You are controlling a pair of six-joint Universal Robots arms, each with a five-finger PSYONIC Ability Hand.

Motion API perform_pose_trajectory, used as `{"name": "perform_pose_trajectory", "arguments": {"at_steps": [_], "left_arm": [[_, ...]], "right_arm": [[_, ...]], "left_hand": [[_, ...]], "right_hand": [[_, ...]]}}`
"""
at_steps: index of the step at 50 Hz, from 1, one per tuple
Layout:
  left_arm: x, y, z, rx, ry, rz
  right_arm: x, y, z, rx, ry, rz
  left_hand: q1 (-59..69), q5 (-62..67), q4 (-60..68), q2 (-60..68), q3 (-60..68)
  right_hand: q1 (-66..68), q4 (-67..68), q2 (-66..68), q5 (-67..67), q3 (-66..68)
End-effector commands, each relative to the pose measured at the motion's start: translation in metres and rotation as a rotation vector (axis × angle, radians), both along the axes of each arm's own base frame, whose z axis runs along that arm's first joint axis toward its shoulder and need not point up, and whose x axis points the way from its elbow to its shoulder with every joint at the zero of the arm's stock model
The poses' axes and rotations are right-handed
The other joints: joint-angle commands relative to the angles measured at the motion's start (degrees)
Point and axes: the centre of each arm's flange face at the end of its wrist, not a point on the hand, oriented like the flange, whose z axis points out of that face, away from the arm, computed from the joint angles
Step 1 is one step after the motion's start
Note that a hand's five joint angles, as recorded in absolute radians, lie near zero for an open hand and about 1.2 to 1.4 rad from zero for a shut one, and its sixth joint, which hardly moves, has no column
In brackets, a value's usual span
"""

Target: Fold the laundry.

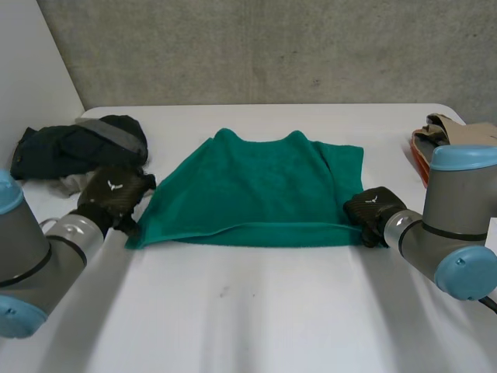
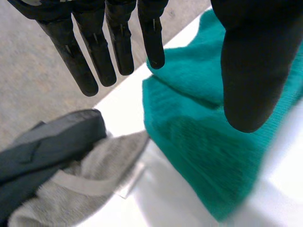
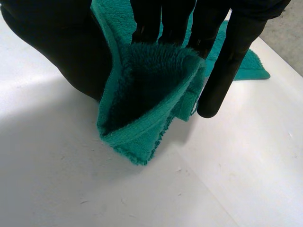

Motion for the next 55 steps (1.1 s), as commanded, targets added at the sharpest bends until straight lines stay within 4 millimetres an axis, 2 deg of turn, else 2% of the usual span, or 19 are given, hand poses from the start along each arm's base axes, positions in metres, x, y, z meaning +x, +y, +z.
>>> {"name": "perform_pose_trajectory", "arguments": {"at_steps": [1, 9, 13, 14, 15, 20, 24, 25, 32, 36, 39, 43, 44, 47, 49, 51, 53, 54, 55], "left_arm": [[-0.001, 0.015, -0.012, 0.056, -0.008, -0.011], [-0.010, 0.002, -0.032, 0.058, -0.015, -0.023], [-0.018, -0.012, -0.035, 0.001, -0.021, -0.002], [-0.017, -0.019, -0.034, -0.025, -0.023, 0.026], [-0.016, -0.024, -0.032, -0.041, -0.023, 0.044], [-0.013, -0.036, -0.019, -0.095, -0.023, 0.123], [-0.009, -0.028, 0.026, -0.200, 0.018, 0.135], [-0.005, -0.019, 0.053, -0.266, 0.037, 0.137], [0.004, 0.026, 0.136, -0.485, 0.103, 0.113], [0.008, 0.042, 0.151, -0.491, 0.102, 0.101], [0.008, 0.042, 0.145, -0.459, 0.086, 0.090], [0.005, 0.026, 0.118, -0.365, 0.055, 0.096], [0.003, 0.016, 0.103, -0.319, 0.040, 0.098], [0.000, 0.000, 0.084, -0.269, 0.027, 0.099], [-0.005, -0.021, 0.072, -0.248, 0.018, 0.100], [-0.015, -0.047, 0.068, -0.287, 0.007, 0.091], [-0.022, -0.066, 0.078, -0.362, 0.008, 0.101], [-0.024, -0.074, 0.086, -0.405, 0.012, 0.108], [-0.035, -0.088, 0.107, -0.508, 0.049, 0.119]], "right_arm": [[0.000, 0.000, 0.000, -0.002, 0.000, 0.000], [-0.001, 0.002, -0.002, 0.010, 0.004, 0.000], [-0.001, 0.003, -0.003, 0.012, 0.006, 0.000], [-0.001, 0.003, -0.003, 0.013, 0.007, -0.001], [-0.001, 0.004, -0.004, 0.016, 0.009, 0.000], [-0.002, 0.004, 0.022, -0.045, 0.000, 0.000], [-0.007, 0.016, 0.076, -0.133, 0.011, 0.013], [-0.008, 0.020, 0.085, -0.143, 0.019, 0.018], [-0.023, 0.056, 0.175, -0.292, 0.115, 0.059], [-0.027, 0.062, 0.198, -0.317, 0.145, 0.065], [-0.027, 0.060, 0.200, -0.291, 0.154, 0.070], [-0.023, 0.045, 0.175, -0.206, 0.178, 0.077], [-0.022, 0.040, 0.168, -0.188, 0.183, 0.078], [-0.018, 0.022, 0.147, -0.140, 0.198, 0.074], [-0.015, 0.011, 0.140, -0.136, 0.200, 0.069], [-0.008, -0.010, 0.137, -0.182, 0.196, 0.042], [-0.003, -0.028, 0.143, -0.260, 0.181, 0.008], [0.000, -0.046, 0.155, -0.356, 0.144, -0.035], [0.002, -0.054, 0.161, -0.405, 0.118, -0.053]], "left_hand": [[0.7, 1.0, 0.6, -0.1, -0.2], [2.2, 2.5, 2.1, 1.4, 1.3], [21.5, 21.7, 21.4, 20.7, 20.6], [43.7, 44.0, 43.6, 42.9, 42.8], [53.2, 53.5, 53.1, 52.5, 52.3], [53.3, 53.6, 53.2, 52.6, 52.4], [53.3, 53.6, 53.2, 52.6, 52.4], [53.3, 53.6, 53.2, 52.6, 52.4], [53.3, 53.6, 53.2, 52.6, 52.4], [53.3, 53.6, 53.2, 52.6, 52.4], [53.3, 53.6, 53.2, 52.6, 52.4], [53.3, 53.6, 53.2, 52.6, 52.4], [53.3, 53.6, 53.2, 52.6, 52.4], [53.3, 53.6, 53.2, 52.6, 52.4], [53.3, 53.6, 53.2, 52.6, 52.4], [53.3, 53.6, 53.2, 52.6, 52.4], [53.3, 53.6, 53.2, 52.6, 52.4], [53.3, 53.6, 53.2, 52.6, 52.4], [53.3, 53.6, 53.2, 52.6, 52.4]], "right_hand": [[17.4, 11.4, 12.3, 15.0, 11.8], [17.4, 11.4, 12.3, 15.0, 11.8], [17.4, 11.4, 12.3, 15.0, 11.8], [17.4, 11.4, 12.3, 15.0, 11.8], [17.4, 11.4, 12.3, 15.0, 11.8], [17.4, 11.4, 12.3, 15.0, 11.8], [17.4, 11.4, 12.3, 15.0, 11.8], [17.4, 11.4, 12.3, 15.0, 11.8], [17.4, 11.4, 12.3, 15.0, 11.8], [17.4, 11.4, 12.3, 15.0, 11.8], [17.4, 11.4, 12.3, 15.0, 11.8], [17.4, 11.4, 12.3, 15.0, 11.8], [17.4, 11.4, 12.3, 15.0, 11.8], [17.4, 11.4, 12.3, 15.0, 11.8], [17.4, 11.4, 12.3, 15.0, 11.8], [17.4, 11.4, 12.3, 15.0, 11.8], [17.4, 11.4, 12.3, 15.0, 11.8], [17.4, 11.4, 12.3, 15.0, 11.8], [17.4, 11.4, 12.3, 15.0, 11.8]]}}
